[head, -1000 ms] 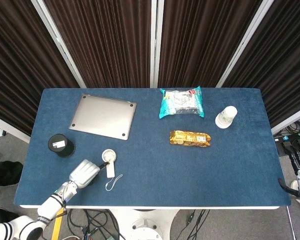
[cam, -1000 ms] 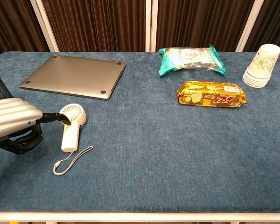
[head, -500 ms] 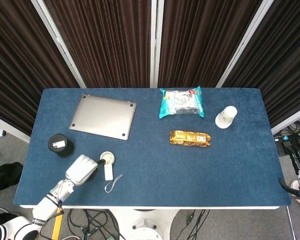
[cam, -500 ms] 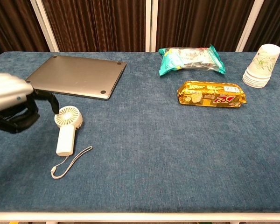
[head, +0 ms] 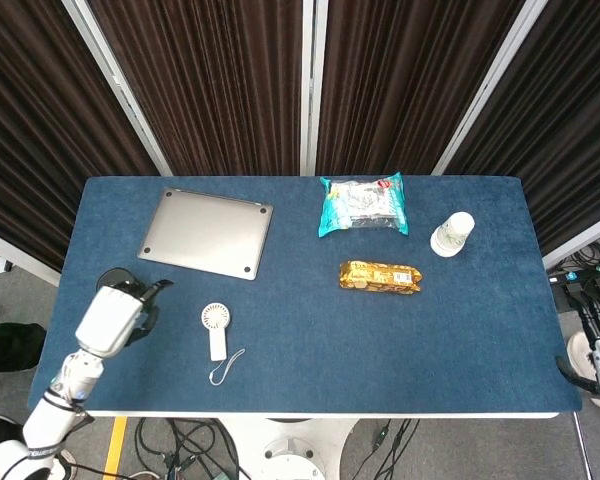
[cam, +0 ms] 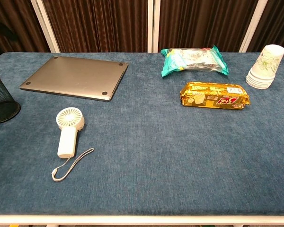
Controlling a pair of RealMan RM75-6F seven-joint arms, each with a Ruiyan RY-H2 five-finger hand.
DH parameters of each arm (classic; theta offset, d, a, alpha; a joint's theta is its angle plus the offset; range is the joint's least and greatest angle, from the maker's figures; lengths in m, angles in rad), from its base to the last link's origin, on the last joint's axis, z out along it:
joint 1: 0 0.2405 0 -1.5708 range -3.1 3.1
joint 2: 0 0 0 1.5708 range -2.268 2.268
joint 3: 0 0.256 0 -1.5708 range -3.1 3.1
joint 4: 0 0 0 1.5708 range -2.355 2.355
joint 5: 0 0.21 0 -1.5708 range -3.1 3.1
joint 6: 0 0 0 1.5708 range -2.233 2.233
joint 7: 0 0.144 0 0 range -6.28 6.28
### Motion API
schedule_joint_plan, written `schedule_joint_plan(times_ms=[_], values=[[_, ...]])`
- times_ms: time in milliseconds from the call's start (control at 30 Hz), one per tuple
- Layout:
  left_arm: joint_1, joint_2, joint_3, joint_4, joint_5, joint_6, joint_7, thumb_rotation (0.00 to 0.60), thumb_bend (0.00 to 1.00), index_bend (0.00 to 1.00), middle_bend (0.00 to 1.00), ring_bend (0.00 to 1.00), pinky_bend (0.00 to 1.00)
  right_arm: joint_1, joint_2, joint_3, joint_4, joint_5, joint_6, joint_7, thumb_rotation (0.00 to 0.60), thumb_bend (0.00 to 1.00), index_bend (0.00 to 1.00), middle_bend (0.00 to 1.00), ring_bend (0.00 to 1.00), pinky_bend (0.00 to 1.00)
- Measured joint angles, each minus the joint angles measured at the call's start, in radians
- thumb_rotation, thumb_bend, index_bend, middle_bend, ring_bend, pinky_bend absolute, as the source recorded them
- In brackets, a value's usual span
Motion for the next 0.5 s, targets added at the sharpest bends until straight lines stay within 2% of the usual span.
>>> schedule_joint_plan(times_ms=[33,67,133,233,400,500], values=[[0.014,0.005,-0.005,0.008,-0.005,0.02,-0.006,0.6,0.31,0.22,0.23,0.12,0.17,0.0,0.0,0.0,-0.003,-0.002,0.002,-0.002,0.6,0.2,0.0,0.0,0.0,0.0],[0.029,0.01,-0.01,0.015,-0.013,0.039,-0.012,0.6,0.26,0.22,0.18,0.08,0.13,0.0,0.0,0.0,-0.008,-0.005,0.005,-0.005,0.6,0.2,0.0,0.0,0.0,0.0],[0.064,0.025,-0.017,0.024,-0.041,0.069,-0.023,0.6,0.16,0.22,0.15,0.06,0.12,0.001,-0.001,0.001,-0.014,-0.009,0.008,-0.011,0.6,0.2,0.0,0.0,0.0,0.0],[0.105,0.061,-0.016,0.026,-0.083,0.076,-0.032,0.6,0.06,0.21,0.14,0.06,0.11,0.003,-0.004,-0.001,-0.022,-0.015,0.008,-0.023,0.6,0.2,0.0,0.0,0.0,0.0],[0.146,0.118,0.008,0.008,-0.129,0.053,-0.023,0.6,0.02,0.17,0.14,0.06,0.1,0.003,-0.007,-0.006,-0.027,-0.021,0.011,-0.042,0.6,0.2,0.0,0.0,0.0,0.0],[0.167,0.123,0.013,0.005,-0.13,0.064,-0.02,0.6,0.02,0.17,0.14,0.06,0.1,0.001,-0.001,-0.003,-0.029,-0.017,0.015,-0.043,0.6,0.2,0.0,0.0,0.0,0.0]])
